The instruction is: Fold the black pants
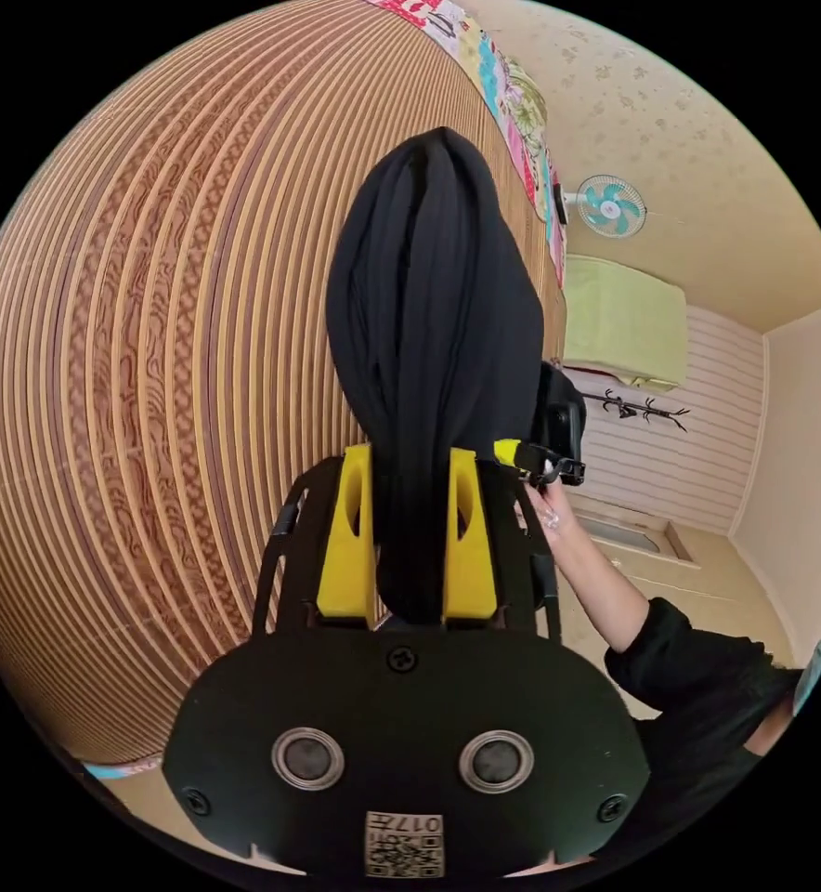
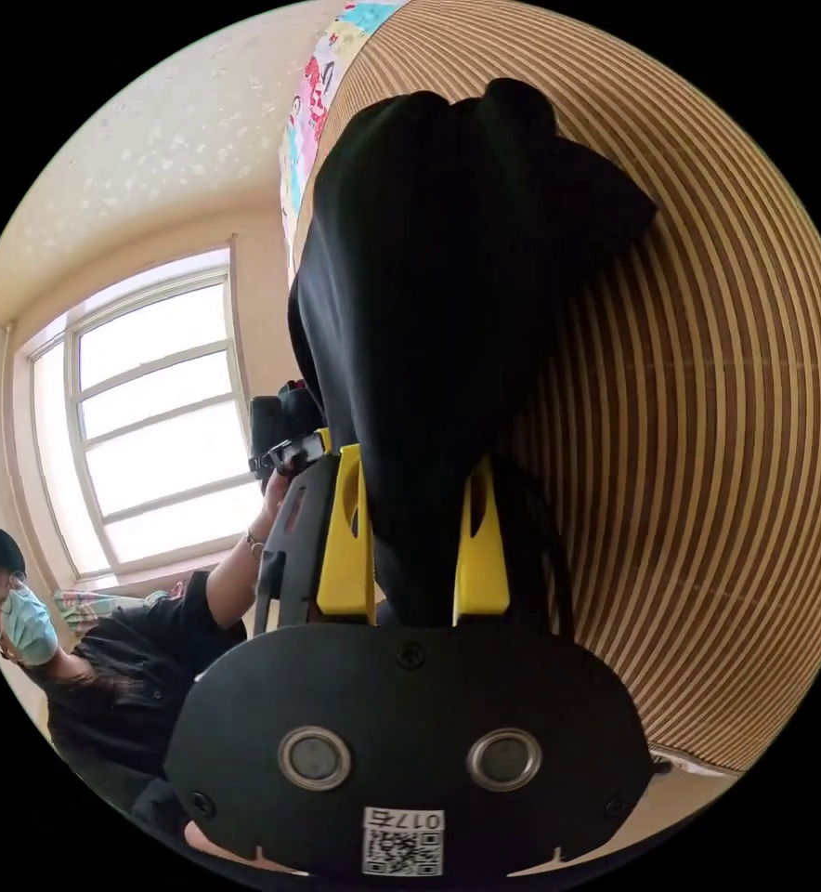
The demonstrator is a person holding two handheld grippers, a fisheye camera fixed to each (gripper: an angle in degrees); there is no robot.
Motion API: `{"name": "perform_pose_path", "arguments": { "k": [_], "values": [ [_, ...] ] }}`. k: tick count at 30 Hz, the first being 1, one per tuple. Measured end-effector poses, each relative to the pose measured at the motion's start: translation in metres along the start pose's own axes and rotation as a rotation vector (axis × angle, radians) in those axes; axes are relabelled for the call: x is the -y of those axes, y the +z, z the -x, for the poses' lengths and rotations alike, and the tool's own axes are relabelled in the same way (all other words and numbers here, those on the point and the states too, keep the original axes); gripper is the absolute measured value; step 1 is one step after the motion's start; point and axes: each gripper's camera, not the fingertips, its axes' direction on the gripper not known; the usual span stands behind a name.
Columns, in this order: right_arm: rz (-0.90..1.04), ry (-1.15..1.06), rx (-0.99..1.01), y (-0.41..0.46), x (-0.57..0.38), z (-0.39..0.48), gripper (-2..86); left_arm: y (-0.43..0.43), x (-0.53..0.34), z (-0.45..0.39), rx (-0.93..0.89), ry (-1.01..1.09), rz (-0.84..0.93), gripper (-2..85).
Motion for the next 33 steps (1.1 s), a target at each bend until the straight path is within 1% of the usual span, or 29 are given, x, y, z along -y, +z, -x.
{"name": "perform_pose_path", "arguments": {
  "k": [1,3,7,10,12,14,16,17,18,20,21,23,24,25,26,27,28,29,30,31,33],
  "values": [
    [0.039,-0.028,0.041,0.005,-0.014,0.014,11.5,-0.005,-0.016,-0.016,0.049,0.031,0.022,10.7],
    [0.056,-0.077,0.069,0.009,-0.043,0.044,10.2,-0.019,-0.053,-0.042,0.085,0.086,-0.009,10.3],
    [0.102,-0.195,0.136,0.022,-0.099,0.127,9.1,-0.077,-0.156,-0.084,0.005,0.046,-0.191,10.2],
    [0.142,-0.312,0.174,0.042,-0.119,0.194,8.8,-0.130,-0.215,-0.123,0.058,0.084,-0.294,10.4],
    [0.145,-0.407,0.189,0.059,-0.122,0.242,8.8,-0.171,-0.249,-0.142,0.075,0.099,-0.395,10.3],
    [0.164,-0.530,0.218,0.089,-0.115,0.309,8.9,-0.230,-0.292,-0.165,0.118,0.134,-0.539,10.4],
    [0.182,-0.626,0.219,0.121,-0.106,0.358,9.1,-0.274,-0.320,-0.174,0.159,0.135,-0.637,10.7],
    [0.188,-0.697,0.203,0.145,-0.100,0.388,9.3,-0.301,-0.337,-0.176,0.195,0.128,-0.700,10.9],
    [0.193,-0.719,0.194,0.158,-0.096,0.401,9.4,-0.312,-0.345,-0.176,0.220,0.127,-0.730,11.0],
    [0.178,-0.746,0.118,0.215,-0.078,0.438,10.1,-0.344,-0.364,-0.164,0.356,0.103,-0.825,11.3],
    [0.168,-0.738,0.086,0.231,-0.072,0.442,10.3,-0.349,-0.365,-0.155,0.380,0.073,-0.833,11.4],
    [0.162,-0.621,-0.084,0.301,-0.041,0.430,11.8,-0.355,-0.354,-0.101,0.470,-0.094,-0.813,12.1],
    [0.173,-0.580,-0.139,0.319,-0.033,0.421,12.1,-0.352,-0.349,-0.084,0.505,-0.136,-0.793,11.8],
    [0.220,-0.490,-0.270,0.357,-0.018,0.397,12.6,-0.340,-0.337,-0.048,0.593,-0.240,-0.727,11.1],
    [0.304,-0.367,-0.404,0.387,-0.007,0.369,12.7,-0.324,-0.329,-0.010,0.640,-0.391,-0.629,10.6],
    [0.344,-0.302,-0.454,0.397,-0.005,0.356,12.5,-0.317,-0.327,0.006,0.635,-0.449,-0.583,10.4],
    [0.363,-0.264,-0.379,0.399,-0.007,0.344,12.2,-0.303,-0.329,0.028,0.571,-0.501,-0.522,11.3],
    [0.335,-0.293,-0.233,0.387,-0.015,0.343,11.4,-0.294,-0.339,0.035,0.494,-0.487,-0.542,12.0],
    [0.320,-0.316,-0.187,0.379,-0.021,0.344,11.0,-0.290,-0.346,0.033,0.472,-0.463,-0.576,12.2],
    [0.309,-0.345,-0.184,0.366,-0.031,0.344,9.0,-0.284,-0.360,0.024,0.477,-0.410,-0.644,12.4],
    [0.315,-0.366,-0.309,0.346,-0.049,0.340,7.2,-0.273,-0.371,0.010,0.528,-0.347,-0.652,12.3]
  ]
}}
